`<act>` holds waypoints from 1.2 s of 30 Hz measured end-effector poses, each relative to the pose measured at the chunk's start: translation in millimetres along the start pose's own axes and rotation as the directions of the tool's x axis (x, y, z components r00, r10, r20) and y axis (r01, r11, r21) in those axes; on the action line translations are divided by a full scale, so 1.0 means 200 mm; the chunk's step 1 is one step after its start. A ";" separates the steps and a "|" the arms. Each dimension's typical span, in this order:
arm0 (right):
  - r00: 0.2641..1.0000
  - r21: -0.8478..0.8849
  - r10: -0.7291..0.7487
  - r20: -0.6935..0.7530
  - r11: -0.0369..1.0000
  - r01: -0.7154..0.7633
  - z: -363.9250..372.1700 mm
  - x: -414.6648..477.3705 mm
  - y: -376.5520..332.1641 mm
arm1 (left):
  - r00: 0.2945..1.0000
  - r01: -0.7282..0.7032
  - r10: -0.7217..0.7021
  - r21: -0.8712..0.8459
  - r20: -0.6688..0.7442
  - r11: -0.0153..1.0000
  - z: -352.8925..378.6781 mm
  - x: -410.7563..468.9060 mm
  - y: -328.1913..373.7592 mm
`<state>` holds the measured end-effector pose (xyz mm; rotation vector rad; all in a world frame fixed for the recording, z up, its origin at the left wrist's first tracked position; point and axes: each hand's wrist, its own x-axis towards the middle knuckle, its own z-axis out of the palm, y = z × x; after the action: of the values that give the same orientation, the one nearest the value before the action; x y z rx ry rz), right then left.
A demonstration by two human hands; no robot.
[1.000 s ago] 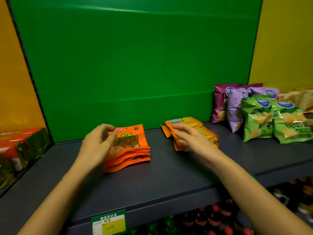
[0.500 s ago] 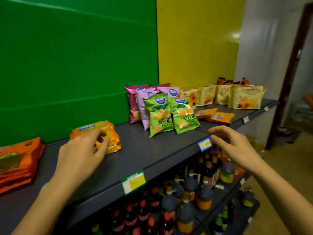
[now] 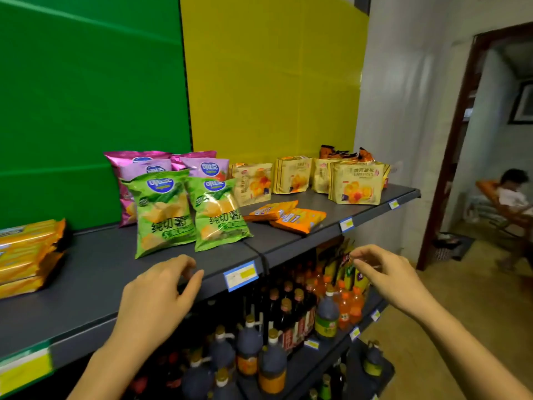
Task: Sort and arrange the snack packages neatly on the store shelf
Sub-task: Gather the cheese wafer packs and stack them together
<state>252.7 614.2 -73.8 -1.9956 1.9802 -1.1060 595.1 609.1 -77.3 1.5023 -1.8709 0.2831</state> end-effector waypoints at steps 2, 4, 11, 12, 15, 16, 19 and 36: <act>1.000 0.005 0.005 0.006 1.000 -0.005 -0.03 0.10 0.07 | 1.000 -0.001 0.000 -0.005 -0.012 1.000 0.07 0.08 0.10; 1.000 0.026 0.007 0.007 1.000 -0.007 -0.04 0.20 0.14 | 1.000 -0.023 0.023 -0.007 -0.014 1.000 0.15 0.16 0.17; 1.000 0.051 -0.028 0.007 0.998 0.027 0.01 0.54 0.34 | 0.997 -0.076 0.076 -0.061 -0.015 0.995 0.48 0.44 0.31; 0.999 0.064 -0.038 0.008 0.997 0.037 0.03 0.60 0.36 | 0.998 -0.069 0.068 -0.090 -0.016 0.994 0.53 0.48 0.33; 0.995 0.081 -0.083 0.053 0.994 0.079 0.07 0.81 0.41 | 0.999 -0.037 0.034 -0.122 -0.025 0.992 0.65 0.61 0.39; 0.992 0.071 -0.104 0.075 0.993 0.099 0.08 0.88 0.41 | 0.999 -0.029 0.026 -0.120 -0.027 0.992 0.69 0.66 0.40; 0.981 0.074 -0.157 0.115 0.986 0.149 0.12 1.07 0.42 | 0.999 0.008 -0.011 -0.071 -0.037 0.997 0.78 0.76 0.42; 0.778 -0.069 -0.198 0.596 0.953 0.294 0.41 1.53 0.40 | 0.803 0.578 -0.572 0.014 0.165 0.816 1.00 1.01 0.49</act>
<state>195.8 293.2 -54.1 -2.3521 1.5425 -0.2799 413.6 371.2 -67.7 2.0306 -1.4233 -0.1681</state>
